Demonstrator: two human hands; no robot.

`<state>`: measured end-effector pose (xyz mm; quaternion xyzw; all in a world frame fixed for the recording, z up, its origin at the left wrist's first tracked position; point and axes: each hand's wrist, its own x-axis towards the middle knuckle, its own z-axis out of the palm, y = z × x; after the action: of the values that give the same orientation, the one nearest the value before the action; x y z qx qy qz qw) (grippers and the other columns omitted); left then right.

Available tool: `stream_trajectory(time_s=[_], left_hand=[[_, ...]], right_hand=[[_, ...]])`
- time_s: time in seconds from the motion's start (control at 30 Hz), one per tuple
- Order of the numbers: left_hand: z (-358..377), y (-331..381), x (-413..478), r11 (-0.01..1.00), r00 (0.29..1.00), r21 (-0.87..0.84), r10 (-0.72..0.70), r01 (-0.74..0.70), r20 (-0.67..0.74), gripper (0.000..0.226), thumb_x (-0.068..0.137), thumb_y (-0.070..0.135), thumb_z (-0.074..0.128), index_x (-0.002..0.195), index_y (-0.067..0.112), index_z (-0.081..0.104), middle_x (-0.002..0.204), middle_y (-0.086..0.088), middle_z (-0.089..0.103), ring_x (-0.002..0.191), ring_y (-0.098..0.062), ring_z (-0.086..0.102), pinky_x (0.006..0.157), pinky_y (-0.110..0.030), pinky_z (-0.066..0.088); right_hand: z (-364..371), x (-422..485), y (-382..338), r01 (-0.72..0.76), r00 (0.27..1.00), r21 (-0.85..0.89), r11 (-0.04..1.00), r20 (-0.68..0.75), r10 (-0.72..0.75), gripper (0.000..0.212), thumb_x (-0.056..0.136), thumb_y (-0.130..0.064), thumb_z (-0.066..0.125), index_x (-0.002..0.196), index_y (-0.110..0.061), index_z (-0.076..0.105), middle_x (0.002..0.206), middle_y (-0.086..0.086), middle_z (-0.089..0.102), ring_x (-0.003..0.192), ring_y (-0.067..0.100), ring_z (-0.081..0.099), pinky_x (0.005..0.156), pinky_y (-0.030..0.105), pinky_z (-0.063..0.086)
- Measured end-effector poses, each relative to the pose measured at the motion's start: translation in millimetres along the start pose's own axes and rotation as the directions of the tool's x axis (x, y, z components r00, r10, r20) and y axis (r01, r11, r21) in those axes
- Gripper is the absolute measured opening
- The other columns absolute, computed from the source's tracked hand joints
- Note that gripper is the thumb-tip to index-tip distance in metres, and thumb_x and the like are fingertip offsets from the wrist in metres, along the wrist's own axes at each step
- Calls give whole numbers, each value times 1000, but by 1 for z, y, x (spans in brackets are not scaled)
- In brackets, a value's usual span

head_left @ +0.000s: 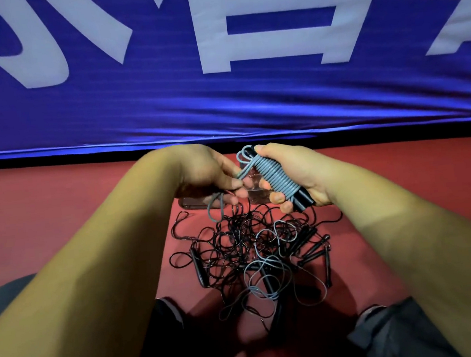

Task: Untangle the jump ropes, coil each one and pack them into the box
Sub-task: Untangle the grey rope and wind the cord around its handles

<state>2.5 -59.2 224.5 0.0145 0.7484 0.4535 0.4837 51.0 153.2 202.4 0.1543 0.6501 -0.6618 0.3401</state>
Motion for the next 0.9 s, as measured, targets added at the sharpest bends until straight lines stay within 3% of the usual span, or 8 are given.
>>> stream_trajectory(time_s=[0.1,0.23,0.33,0.4,0.57,0.73,0.83,0.9], left_hand=[[6,-7,5,995,996,102,20,-11,-85,20,94,8,73,113,2,75,103,-15,79,76,-14,74,51,-23,54],[11,-13,11,961,974,267,122,-68,-190,14,89,18,81,100,9,78,83,-7,79,57,-12,69,45,-18,48],[13,-13,15,920,946,375,213,-111,-243,10,84,10,85,89,18,80,79,-5,78,63,-13,69,57,-27,58],[14,-12,17,871,910,462,317,-168,-267,25,86,0,79,79,24,79,77,-1,77,64,-9,66,67,-32,60],[10,-3,11,782,882,532,454,-326,-128,29,80,3,82,83,32,82,103,13,77,97,-9,72,95,-29,55],[25,10,7,611,776,667,626,-426,-79,30,74,3,85,87,30,82,131,6,62,120,-3,56,94,-9,43],[30,15,3,670,768,602,625,-434,-141,33,77,-2,76,93,25,83,100,7,77,88,-5,70,84,-24,56],[30,22,-1,696,766,581,616,-422,-182,39,83,-4,69,103,26,82,95,10,78,77,4,68,77,-18,55]], right_hand=[[4,-2,1,-7,998,-20,1000,55,8,55,100,-69,55,109,-15,58,73,5,54,49,19,43,49,26,40],[6,-6,4,-43,987,-102,994,151,58,46,99,-66,58,105,-20,57,73,2,49,48,17,40,50,24,39],[8,-10,5,-66,973,-140,988,212,95,38,103,-57,53,102,-19,56,72,2,48,49,17,40,49,24,40],[10,-12,6,-85,957,-144,986,265,121,36,104,-54,52,99,-19,57,72,3,47,47,17,40,48,24,41],[15,-17,10,-156,905,-251,955,352,241,38,104,-53,52,102,-16,61,71,4,51,46,17,44,47,24,44],[1,-13,16,-183,905,-322,929,315,287,54,101,-58,56,106,-5,67,76,11,54,50,19,51,48,27,48],[-1,-11,14,-182,929,-378,908,237,284,62,98,-65,58,85,-4,65,76,11,57,55,18,58,51,30,53],[0,-10,10,-165,963,-334,928,150,225,51,103,-60,55,99,-10,65,79,7,64,59,18,63,54,34,57]])
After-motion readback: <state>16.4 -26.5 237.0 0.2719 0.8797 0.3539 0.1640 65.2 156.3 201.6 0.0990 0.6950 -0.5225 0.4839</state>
